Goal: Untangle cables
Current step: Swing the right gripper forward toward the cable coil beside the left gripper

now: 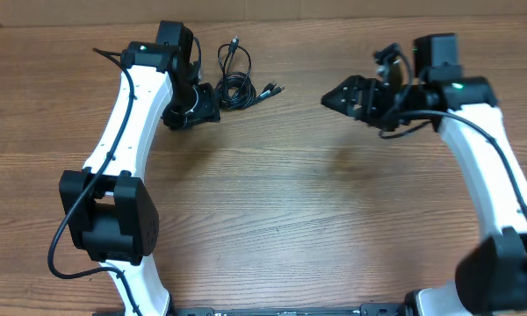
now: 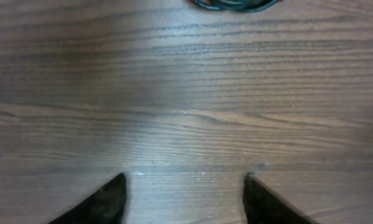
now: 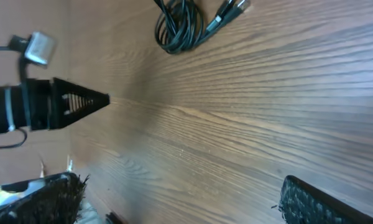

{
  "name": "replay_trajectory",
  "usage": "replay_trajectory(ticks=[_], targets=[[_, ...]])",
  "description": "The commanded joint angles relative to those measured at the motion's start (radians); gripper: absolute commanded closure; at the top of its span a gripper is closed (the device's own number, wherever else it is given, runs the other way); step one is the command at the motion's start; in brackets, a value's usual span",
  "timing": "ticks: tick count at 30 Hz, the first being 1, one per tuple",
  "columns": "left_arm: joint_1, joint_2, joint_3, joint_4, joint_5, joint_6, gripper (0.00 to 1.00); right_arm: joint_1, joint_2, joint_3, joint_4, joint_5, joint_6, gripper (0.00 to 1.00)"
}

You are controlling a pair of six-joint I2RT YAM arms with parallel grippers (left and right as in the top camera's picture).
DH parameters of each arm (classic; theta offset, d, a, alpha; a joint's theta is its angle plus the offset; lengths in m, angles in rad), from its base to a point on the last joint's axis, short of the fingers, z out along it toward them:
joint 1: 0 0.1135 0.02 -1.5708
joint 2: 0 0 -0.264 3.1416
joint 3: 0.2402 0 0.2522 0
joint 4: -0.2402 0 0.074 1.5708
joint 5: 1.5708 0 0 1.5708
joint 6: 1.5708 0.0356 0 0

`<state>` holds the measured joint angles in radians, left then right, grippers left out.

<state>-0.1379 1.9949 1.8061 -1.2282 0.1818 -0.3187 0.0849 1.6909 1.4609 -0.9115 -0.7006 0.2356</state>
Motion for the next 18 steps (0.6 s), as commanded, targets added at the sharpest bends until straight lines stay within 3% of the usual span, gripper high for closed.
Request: replay_trajectory(ticks=[1,2,3,4,6,8,13,15,16,18], targets=[[-0.009,0.014,0.002,0.026,-0.006,0.000,0.63,0.006,0.034,0.025,0.035,-0.024,0.051,0.00],[-0.009,0.014,0.002,0.041,-0.006,0.000,0.72,0.006,0.043,0.025,0.052,-0.024,0.054,0.00],[-0.009,0.014,0.002,0.054,-0.006,0.000,0.84,0.006,0.050,0.025,0.068,-0.023,0.053,0.13],[-0.009,0.014,0.002,0.069,-0.006,-0.002,0.93,0.006,0.055,0.025,0.075,-0.022,0.053,0.33],[-0.009,0.017,0.002,0.101,-0.006,-0.016,0.96,0.010,0.064,0.025,0.072,-0.004,0.053,0.71],[-0.011,0.028,0.002,0.138,-0.006,-0.043,0.96,0.024,0.079,0.023,0.065,0.030,0.054,0.96],[-0.025,0.079,0.002,0.218,-0.004,-0.079,0.95,0.087,0.108,0.016,0.077,0.152,0.100,0.96],[-0.032,0.102,0.002,0.261,0.001,-0.090,0.79,0.113,0.111,0.016,0.077,0.199,0.117,0.96],[-0.035,0.116,0.002,0.288,0.006,-0.092,0.72,0.125,0.111,0.016,0.081,0.222,0.128,0.91],[-0.045,0.147,0.002,0.333,0.010,-0.102,0.47,0.154,0.111,0.016,0.098,0.273,0.156,0.66]])
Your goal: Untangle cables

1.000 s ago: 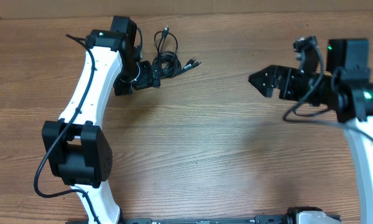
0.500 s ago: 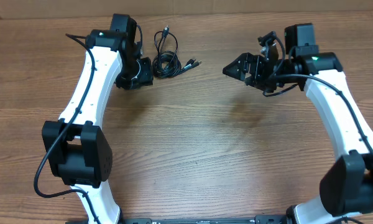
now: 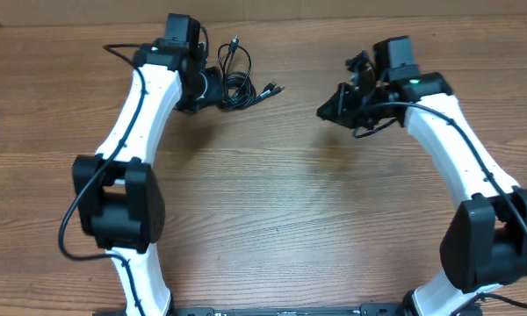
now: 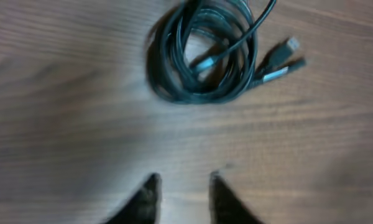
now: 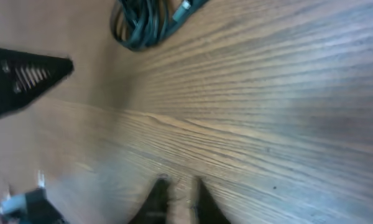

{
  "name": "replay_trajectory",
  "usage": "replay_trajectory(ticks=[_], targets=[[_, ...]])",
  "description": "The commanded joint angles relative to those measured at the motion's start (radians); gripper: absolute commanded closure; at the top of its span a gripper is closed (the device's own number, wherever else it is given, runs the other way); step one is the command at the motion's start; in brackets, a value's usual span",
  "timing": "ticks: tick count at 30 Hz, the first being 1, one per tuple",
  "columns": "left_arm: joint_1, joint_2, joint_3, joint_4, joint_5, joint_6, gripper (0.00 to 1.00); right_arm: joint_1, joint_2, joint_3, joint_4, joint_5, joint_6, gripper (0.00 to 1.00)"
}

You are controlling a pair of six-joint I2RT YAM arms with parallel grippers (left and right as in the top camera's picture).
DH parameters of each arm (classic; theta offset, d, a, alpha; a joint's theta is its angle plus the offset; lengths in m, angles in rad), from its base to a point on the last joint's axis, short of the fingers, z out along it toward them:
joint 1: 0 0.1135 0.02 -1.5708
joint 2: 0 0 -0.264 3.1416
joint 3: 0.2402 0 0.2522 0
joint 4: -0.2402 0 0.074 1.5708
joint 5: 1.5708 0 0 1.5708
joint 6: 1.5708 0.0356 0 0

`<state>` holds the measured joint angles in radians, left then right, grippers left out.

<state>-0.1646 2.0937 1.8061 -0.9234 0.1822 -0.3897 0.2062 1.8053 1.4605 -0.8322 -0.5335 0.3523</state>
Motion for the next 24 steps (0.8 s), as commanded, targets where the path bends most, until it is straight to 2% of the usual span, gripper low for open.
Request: replay_trajectory(ticks=[1,3,5,6,7,8,11,14,15,16,19,22,24], targets=[[-0.023,0.064,0.002,0.048,0.010,-0.032,0.43,0.046,-0.004,0.016,0.028,0.130,0.056,0.61],[-0.032,0.095,0.002,0.089,0.009,-0.034,0.42,0.078,-0.004,0.016,0.043,0.182,0.093,0.44],[-0.033,0.123,0.002,0.131,0.009,-0.034,0.46,0.109,-0.003,0.016,0.055,0.235,0.127,0.36],[-0.033,0.138,0.002,0.155,0.009,-0.038,0.48,0.127,-0.002,0.016,0.060,0.271,0.150,0.20],[-0.033,0.149,0.002,0.172,0.009,-0.039,0.48,0.142,-0.002,0.016,0.062,0.304,0.169,0.11],[-0.033,0.163,0.002,0.193,0.007,-0.039,0.48,0.157,0.000,0.016,0.063,0.344,0.193,0.06],[-0.032,0.200,0.002,0.238,-0.005,-0.064,0.44,0.188,0.004,0.016,0.066,0.411,0.229,0.02],[-0.032,0.234,0.002,0.250,-0.005,-0.091,0.46,0.204,0.006,0.003,0.090,0.417,0.229,0.00],[-0.032,0.239,0.002,0.249,-0.005,-0.090,0.53,0.204,0.006,-0.005,0.100,0.417,0.229,0.00],[-0.032,0.243,0.002,0.244,-0.005,-0.090,0.66,0.205,0.006,-0.014,0.109,0.418,0.229,0.00],[-0.033,0.248,0.002,0.218,-0.002,-0.088,0.85,0.205,0.006,-0.048,0.140,0.420,0.229,0.00],[-0.033,0.248,0.002,0.175,0.004,-0.045,0.95,0.204,0.007,-0.076,0.159,0.420,0.228,0.00],[-0.033,0.248,0.002,0.139,0.019,0.015,0.96,0.204,0.007,-0.080,0.157,0.417,0.227,0.00]])
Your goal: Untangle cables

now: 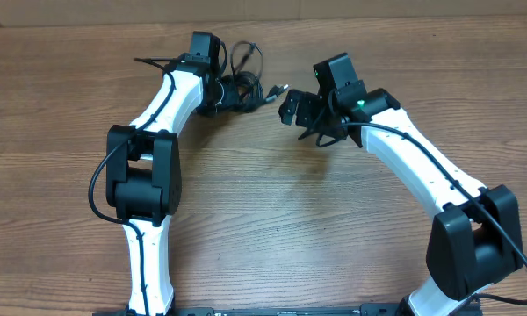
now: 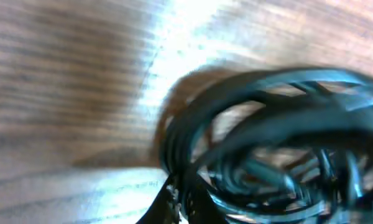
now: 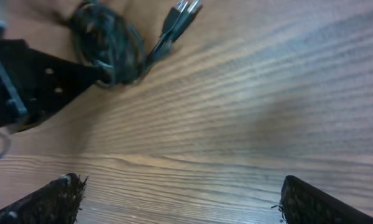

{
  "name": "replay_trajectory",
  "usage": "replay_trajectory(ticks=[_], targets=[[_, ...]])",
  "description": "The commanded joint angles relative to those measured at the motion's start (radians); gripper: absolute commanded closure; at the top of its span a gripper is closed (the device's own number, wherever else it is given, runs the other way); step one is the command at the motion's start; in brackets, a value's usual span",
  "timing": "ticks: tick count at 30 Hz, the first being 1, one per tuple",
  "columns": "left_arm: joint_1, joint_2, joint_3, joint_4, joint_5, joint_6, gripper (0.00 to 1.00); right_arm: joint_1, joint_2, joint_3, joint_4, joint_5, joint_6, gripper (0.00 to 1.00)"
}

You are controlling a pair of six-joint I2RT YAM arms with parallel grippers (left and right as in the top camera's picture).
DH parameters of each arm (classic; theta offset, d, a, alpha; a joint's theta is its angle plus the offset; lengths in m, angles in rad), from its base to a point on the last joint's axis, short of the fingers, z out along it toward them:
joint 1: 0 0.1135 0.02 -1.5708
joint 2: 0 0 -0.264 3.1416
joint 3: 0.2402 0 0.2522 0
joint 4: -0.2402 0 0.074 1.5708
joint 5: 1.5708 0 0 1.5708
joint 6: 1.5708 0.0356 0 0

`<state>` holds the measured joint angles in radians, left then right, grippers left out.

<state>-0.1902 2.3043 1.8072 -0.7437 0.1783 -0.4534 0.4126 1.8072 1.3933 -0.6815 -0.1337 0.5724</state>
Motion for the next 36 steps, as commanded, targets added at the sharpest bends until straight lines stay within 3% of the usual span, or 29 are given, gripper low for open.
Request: replay_trajectory(ticks=[1,3,4,5,7,8,9,16,20,23,24,26,27,28,33,36], targets=[[-0.008,0.037,0.001,-0.064,0.037,0.114,0.96,-0.002,0.005,-0.013,0.008,0.005,0.007,0.00],[-0.008,0.037,0.001,-0.121,0.069,0.167,0.96,-0.002,0.005,-0.013,0.008,-0.048,0.007,0.03],[-0.008,0.037,0.001,-0.155,0.089,0.193,0.96,-0.002,0.005,-0.013,0.012,-0.071,0.004,0.10],[-0.008,0.037,0.001,-0.184,0.111,0.216,0.96,-0.002,0.005,-0.013,0.016,-0.072,0.003,0.21],[-0.008,0.037,0.001,-0.245,0.167,0.266,0.96,-0.005,0.005,-0.013,0.016,-0.073,0.004,0.56],[-0.008,0.037,0.001,-0.278,0.196,0.288,0.96,-0.008,0.005,-0.013,0.014,-0.073,0.004,0.66],[-0.008,0.037,0.001,-0.309,0.219,0.301,0.96,-0.011,0.005,-0.013,0.010,-0.073,0.004,0.69],[-0.003,0.035,0.074,-0.497,0.245,0.346,0.96,-0.032,0.005,-0.013,-0.033,-0.140,-0.002,0.69],[-0.003,0.033,0.204,-0.589,0.246,0.355,0.96,-0.036,0.005,-0.013,-0.037,-0.194,-0.043,0.76],[-0.003,0.033,0.298,-0.647,0.235,0.393,0.93,-0.035,0.005,-0.013,-0.039,-0.250,-0.111,0.72],[-0.002,0.033,0.319,-0.660,0.226,0.394,0.88,-0.034,0.005,-0.013,-0.039,-0.260,-0.115,0.66],[0.005,0.033,0.335,-0.665,0.200,0.393,0.65,-0.026,0.005,-0.013,-0.038,-0.266,-0.130,0.56],[0.010,0.033,0.335,-0.662,0.181,0.382,0.48,-0.021,0.005,-0.013,-0.038,-0.264,-0.136,0.52],[0.015,0.033,0.335,-0.659,0.161,0.366,0.41,-0.018,0.005,-0.013,-0.036,-0.264,-0.137,0.49],[0.061,0.034,0.304,-0.634,0.129,0.300,0.27,0.013,0.007,-0.013,-0.010,-0.261,-0.152,0.44],[0.089,0.034,0.287,-0.633,0.128,0.296,0.26,0.036,0.019,-0.013,0.032,-0.260,-0.189,0.43]])
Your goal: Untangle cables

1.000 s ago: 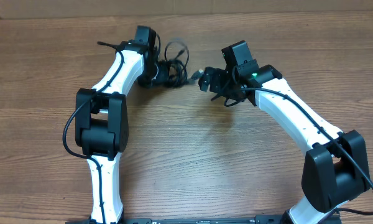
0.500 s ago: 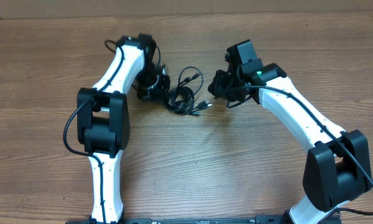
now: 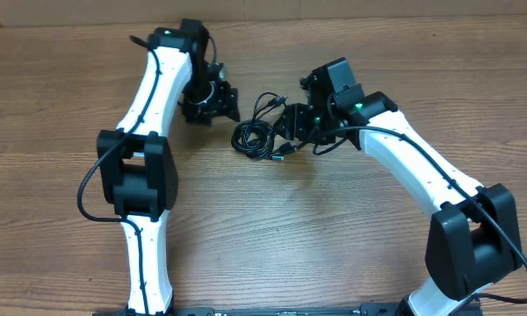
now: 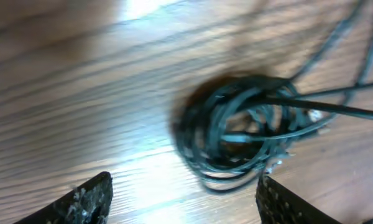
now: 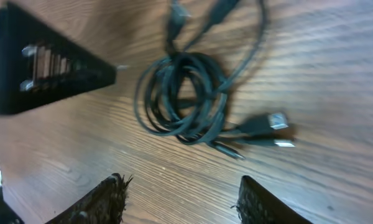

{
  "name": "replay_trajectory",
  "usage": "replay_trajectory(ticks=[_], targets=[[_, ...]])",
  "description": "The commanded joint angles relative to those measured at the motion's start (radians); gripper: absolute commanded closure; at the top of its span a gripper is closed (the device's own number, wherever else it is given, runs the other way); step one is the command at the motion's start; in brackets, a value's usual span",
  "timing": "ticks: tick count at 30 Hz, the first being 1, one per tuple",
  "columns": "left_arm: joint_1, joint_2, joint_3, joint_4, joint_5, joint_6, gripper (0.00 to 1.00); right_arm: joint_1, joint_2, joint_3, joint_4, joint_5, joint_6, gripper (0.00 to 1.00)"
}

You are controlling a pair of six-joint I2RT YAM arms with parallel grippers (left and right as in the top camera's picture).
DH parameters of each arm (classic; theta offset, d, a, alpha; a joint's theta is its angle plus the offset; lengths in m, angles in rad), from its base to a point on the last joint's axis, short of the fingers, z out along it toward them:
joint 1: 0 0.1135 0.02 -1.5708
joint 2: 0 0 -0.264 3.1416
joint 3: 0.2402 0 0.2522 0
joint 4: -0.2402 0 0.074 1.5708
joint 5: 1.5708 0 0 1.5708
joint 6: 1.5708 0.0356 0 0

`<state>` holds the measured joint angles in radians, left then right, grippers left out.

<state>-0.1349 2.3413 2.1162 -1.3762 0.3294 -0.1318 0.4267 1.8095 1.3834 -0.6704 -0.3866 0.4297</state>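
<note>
A black cable bundle point(image 3: 256, 137) lies coiled on the wooden table point(image 3: 351, 237), with loose ends trailing toward the far side and its plugs point(image 5: 275, 121) on the near side. My left gripper point(image 3: 227, 104) stands open just left of the coil point(image 4: 245, 127), nothing between its fingers point(image 4: 87, 200). My right gripper point(image 3: 281, 132) is open on the coil's right side. In the right wrist view the coil point(image 5: 180, 99) lies ahead of the fingers point(image 5: 105, 198), untouched.
The left gripper's black finger point(image 5: 50, 68) shows at the top left of the right wrist view, close to the coil. Both white arms point(image 3: 149, 96) reach in from the near edge. The table's far edge point(image 3: 334, 19) runs behind the grippers.
The cable bundle lay near the table's far edge with my left gripper shut at it. It now lies nearer the middle, and the left gripper is open. The right gripper has come up to the coil.
First both grippers stood open, apart from the coil near the table's far edge. Then both had narrowed, the left facing the coil. Then the left was shut at the coil, the right wide open by the plugs. Now the coil lies nearer the middle between two open grippers.
</note>
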Motion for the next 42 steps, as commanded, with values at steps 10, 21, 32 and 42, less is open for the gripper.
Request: replay_trajectory(ticks=[10,21,32,42], targets=[[0.113,-0.003,-0.183,0.111,0.017,-0.036,0.27,0.144,0.148,-0.003,0.185,0.006,-0.136,0.49],[0.094,-0.003,-0.351,0.269,0.139,0.092,0.28,0.239,0.279,-0.003,0.245,0.352,-0.150,0.80],[0.094,-0.003,-0.373,0.304,0.142,0.096,0.30,0.238,0.253,0.037,0.190,0.317,-0.169,0.76],[0.123,-0.003,-0.373,0.304,0.162,0.009,0.21,0.244,0.191,0.103,0.221,0.251,-0.265,0.61]])
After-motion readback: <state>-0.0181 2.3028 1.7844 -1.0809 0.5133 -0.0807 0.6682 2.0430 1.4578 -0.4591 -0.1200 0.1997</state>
